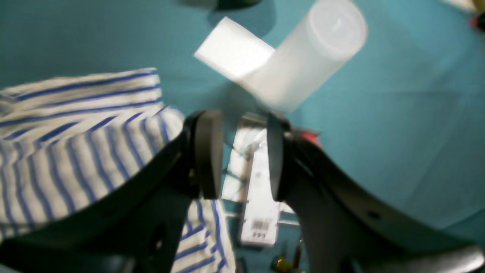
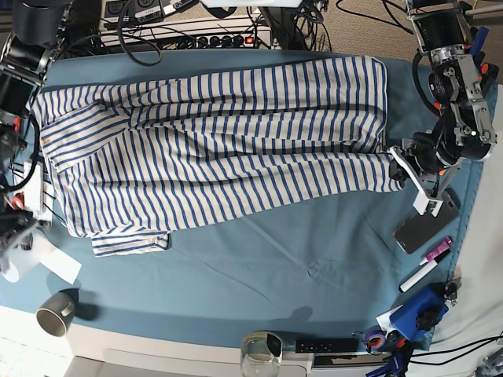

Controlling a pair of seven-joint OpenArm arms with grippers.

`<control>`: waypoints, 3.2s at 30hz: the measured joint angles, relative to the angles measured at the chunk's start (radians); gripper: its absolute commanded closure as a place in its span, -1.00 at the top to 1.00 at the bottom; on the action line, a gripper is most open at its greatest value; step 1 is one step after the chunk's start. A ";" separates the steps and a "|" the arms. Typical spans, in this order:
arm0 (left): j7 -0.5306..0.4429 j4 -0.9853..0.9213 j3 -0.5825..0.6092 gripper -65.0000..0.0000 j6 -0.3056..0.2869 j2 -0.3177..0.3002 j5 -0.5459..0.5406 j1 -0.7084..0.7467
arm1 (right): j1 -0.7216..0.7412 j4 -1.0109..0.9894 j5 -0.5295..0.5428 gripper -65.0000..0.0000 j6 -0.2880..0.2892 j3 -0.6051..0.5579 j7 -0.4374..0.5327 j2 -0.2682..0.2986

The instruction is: Fold the T-shirt properly

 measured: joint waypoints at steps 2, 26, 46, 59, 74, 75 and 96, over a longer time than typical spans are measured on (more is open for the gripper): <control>0.001 0.000 0.000 -1.00 -0.002 0.000 0.000 0.000 | 0.045 -0.051 -0.029 -0.38 -0.021 -0.060 0.034 0.001; -0.010 0.000 0.000 -1.00 -0.002 0.000 -0.005 0.000 | 0.254 -0.737 -0.172 -0.38 0.018 -0.185 0.262 -0.198; -0.011 0.000 0.000 -1.00 -0.002 0.000 -0.007 0.000 | 0.259 -0.700 0.065 -0.82 0.058 -0.183 -0.109 -0.117; -0.011 0.000 0.000 -1.00 -0.002 0.000 -0.007 0.000 | 0.257 -0.472 0.101 -0.51 0.063 -0.184 -0.032 -0.076; -0.010 0.000 0.000 -1.00 -0.002 0.000 -0.007 0.000 | 0.255 -0.602 -0.048 -0.29 0.047 -0.184 0.159 -0.080; -0.010 0.000 0.000 -1.00 -0.002 0.000 -0.007 0.000 | 0.255 -0.625 -0.044 -0.29 0.034 -0.184 0.167 -0.081; -0.018 0.000 0.000 -1.00 -0.002 0.000 -0.007 0.000 | 0.254 -0.732 -0.235 -0.38 -0.088 -0.184 0.289 -0.203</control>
